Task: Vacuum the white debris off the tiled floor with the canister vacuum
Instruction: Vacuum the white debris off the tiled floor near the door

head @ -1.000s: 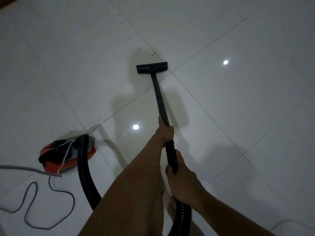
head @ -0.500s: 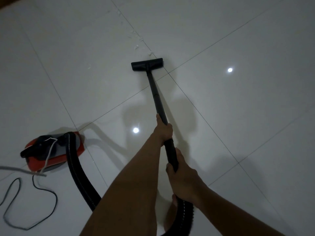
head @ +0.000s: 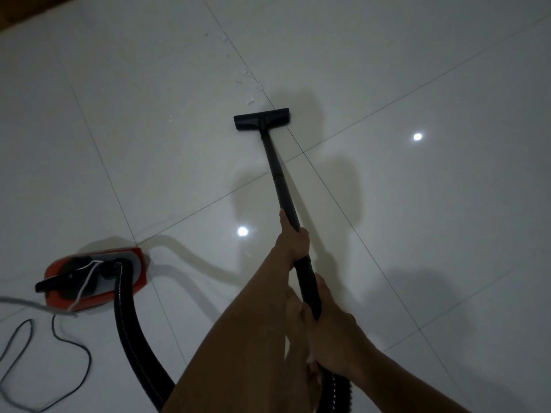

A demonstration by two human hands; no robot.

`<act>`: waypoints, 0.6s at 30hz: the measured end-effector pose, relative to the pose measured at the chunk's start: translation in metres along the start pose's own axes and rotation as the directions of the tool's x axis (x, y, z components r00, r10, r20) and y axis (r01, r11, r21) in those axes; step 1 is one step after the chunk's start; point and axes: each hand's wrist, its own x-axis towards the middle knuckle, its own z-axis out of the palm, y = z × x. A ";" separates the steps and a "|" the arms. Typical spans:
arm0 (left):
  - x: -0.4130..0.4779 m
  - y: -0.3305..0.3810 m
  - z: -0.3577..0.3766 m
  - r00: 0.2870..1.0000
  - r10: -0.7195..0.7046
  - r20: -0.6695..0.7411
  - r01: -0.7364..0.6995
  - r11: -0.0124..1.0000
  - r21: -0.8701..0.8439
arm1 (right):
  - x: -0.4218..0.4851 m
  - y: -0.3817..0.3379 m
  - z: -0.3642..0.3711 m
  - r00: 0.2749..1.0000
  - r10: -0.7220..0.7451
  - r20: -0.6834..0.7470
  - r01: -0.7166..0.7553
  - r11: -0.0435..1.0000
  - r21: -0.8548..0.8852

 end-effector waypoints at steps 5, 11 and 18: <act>0.010 0.034 -0.010 1.000 -0.017 -0.004 0.017 1.000 -0.014 | 0.014 -0.028 -0.018 1.000 0.017 0.008 -0.017 0.999 -0.027; 0.025 0.064 -0.017 1.000 -0.025 -0.005 0.025 0.999 -0.031 | 0.028 -0.056 -0.040 0.998 0.056 0.027 -0.054 0.996 -0.067; 0.046 0.093 -0.028 0.999 -0.029 -0.016 0.028 0.998 -0.056 | 0.045 -0.086 -0.062 0.998 0.027 0.052 -0.023 0.997 -0.067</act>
